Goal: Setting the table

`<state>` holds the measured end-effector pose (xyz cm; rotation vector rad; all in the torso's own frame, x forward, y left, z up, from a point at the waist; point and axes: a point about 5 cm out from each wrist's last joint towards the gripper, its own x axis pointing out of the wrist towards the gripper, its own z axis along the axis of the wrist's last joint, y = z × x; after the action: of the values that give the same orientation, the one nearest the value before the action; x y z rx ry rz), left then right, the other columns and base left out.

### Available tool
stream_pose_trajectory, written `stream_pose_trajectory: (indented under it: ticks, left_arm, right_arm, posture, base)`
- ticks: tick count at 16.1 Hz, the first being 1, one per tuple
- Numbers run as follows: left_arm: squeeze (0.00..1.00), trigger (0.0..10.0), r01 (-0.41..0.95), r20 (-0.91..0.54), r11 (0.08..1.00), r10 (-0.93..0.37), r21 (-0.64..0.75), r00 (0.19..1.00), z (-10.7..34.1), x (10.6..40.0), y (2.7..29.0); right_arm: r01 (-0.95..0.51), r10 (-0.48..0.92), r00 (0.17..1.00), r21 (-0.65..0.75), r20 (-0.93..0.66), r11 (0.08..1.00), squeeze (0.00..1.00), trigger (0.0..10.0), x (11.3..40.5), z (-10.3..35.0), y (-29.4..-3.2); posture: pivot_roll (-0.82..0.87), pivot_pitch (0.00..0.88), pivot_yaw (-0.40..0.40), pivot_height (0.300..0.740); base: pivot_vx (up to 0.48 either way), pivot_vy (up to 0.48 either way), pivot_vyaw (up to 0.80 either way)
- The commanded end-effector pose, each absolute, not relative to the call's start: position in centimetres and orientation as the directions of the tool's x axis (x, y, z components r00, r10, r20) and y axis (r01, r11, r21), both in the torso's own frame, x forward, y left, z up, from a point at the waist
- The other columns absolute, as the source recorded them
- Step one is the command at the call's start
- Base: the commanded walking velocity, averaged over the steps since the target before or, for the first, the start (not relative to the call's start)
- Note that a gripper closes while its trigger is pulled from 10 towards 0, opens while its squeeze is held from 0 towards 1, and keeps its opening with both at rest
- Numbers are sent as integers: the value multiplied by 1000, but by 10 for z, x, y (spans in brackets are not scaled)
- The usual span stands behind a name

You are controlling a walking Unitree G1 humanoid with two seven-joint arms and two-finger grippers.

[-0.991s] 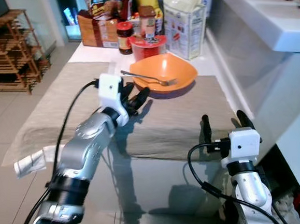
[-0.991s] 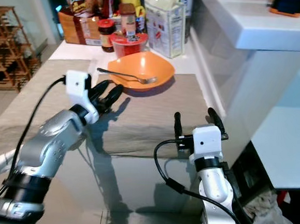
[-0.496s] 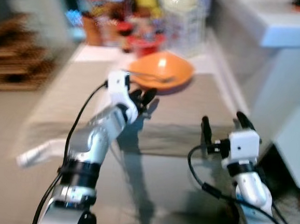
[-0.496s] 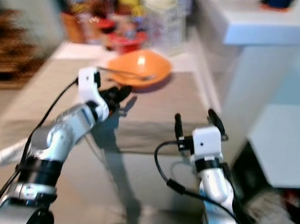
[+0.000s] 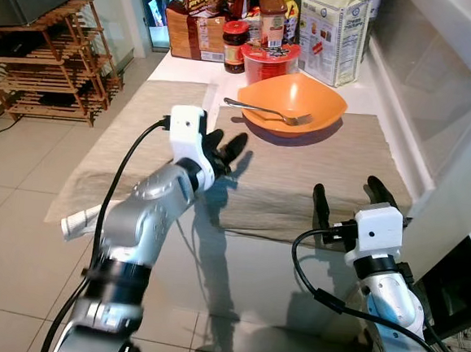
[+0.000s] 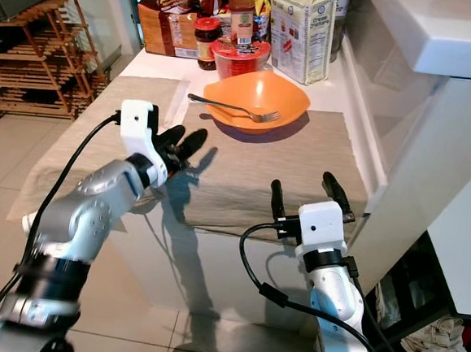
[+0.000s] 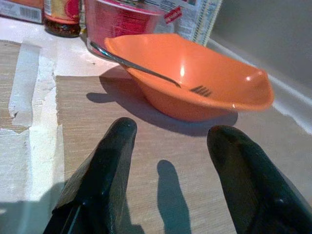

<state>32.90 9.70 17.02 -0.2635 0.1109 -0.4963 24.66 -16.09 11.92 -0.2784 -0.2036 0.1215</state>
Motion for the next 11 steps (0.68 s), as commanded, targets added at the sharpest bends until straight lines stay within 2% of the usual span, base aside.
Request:
stream_pose_trajectory:
  ticks: [1,5,6,8,11]
  left_arm:
    - [0,10000,468,-26,851,-487,-238,873,173,328,99]
    - [0,10000,491,4,857,-497,-156,868,175,322,98]
    - [0,10000,497,7,853,-503,-161,864,175,321,97]
    - [0,10000,498,5,854,-503,-153,864,174,321,97]
    - [0,10000,496,15,860,-498,-121,867,175,323,98]
  right_arm:
    - [-98,157,969,-288,192,953,0,10000,247,120,-159]
    - [-103,163,968,-291,192,951,0,10000,248,121,-159]
    - [-107,166,969,-292,184,950,0,10000,248,120,-159]
    - [-114,165,971,-275,173,955,0,10000,249,119,-158]
    - [-107,164,969,-283,185,953,0,10000,250,121,-159]
  posture:
    - [-203,0,106,722]
    - [-196,0,100,722]
    - [-195,0,98,722]
    - [-195,0,98,722]
    - [-196,0,97,722]
  base:
    - [0,0,0]
    - [0,0,0]
    - [0,461,0]
    - [0,461,-681]
    - [0,0,-777]
